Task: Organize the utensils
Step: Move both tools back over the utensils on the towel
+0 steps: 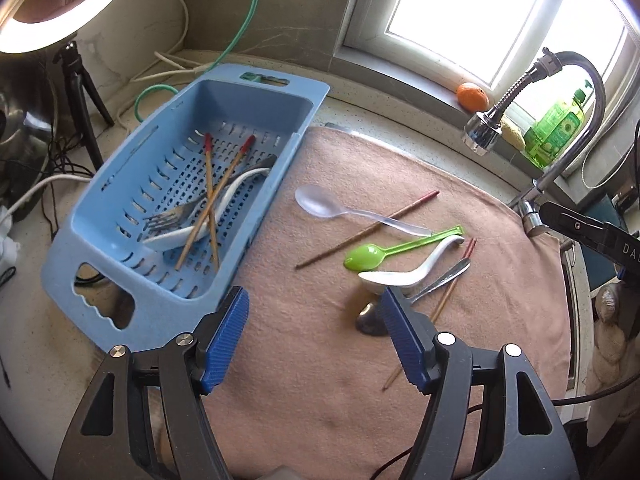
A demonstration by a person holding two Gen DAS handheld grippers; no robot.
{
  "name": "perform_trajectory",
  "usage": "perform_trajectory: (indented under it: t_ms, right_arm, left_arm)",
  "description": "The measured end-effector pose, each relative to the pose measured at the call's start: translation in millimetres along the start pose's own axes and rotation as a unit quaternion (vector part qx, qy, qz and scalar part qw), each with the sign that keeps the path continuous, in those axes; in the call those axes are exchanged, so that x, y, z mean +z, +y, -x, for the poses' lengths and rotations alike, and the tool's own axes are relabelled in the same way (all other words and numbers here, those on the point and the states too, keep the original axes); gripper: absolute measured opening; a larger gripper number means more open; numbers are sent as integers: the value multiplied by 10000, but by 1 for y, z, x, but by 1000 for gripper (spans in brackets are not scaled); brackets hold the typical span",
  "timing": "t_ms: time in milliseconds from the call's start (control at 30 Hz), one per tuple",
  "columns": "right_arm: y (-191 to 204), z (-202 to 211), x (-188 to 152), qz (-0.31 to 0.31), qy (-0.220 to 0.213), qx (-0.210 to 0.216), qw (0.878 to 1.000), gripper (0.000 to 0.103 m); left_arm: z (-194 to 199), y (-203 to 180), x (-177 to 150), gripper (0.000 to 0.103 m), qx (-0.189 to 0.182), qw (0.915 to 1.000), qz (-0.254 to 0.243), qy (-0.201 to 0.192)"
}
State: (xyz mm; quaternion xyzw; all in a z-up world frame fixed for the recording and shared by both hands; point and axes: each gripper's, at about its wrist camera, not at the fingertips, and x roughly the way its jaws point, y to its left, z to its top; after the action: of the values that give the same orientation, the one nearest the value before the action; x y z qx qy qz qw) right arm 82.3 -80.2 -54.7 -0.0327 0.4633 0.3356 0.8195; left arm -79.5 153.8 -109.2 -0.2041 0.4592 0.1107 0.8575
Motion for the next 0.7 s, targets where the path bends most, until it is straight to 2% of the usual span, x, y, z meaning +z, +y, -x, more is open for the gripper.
perform_trajectory:
  t_ms: [100,233,367,467,533,700]
  right_arm:
    - [-15,4,-12,-104,100,40,9999,54]
    - [-32,4,-26,-398,289,221,9985,54]
    - [-41,1,-37,-602,385,317,9969,54]
    - [-49,0,-43,-930,449,368,9940,54]
    - [-52,4,-42,-1138,439,444,9915,53]
    - [-50,20,-35,-1238,121,345,9916,53]
  left_arm:
    - [-3,-15,-12,69,-24,9999,-137,70]
    - [-4,-40,-23,68,-133,9982,-574,98]
    - [-7,-55,-27,61,-312,9945,-992,126]
    - [-8,-59,-23,56,-415,9917,-1200,226]
    - [-3,-59,-17,56,-511,9902,-1284,216]
    - [16,-59,2,49,-603,9833,-1718,-3]
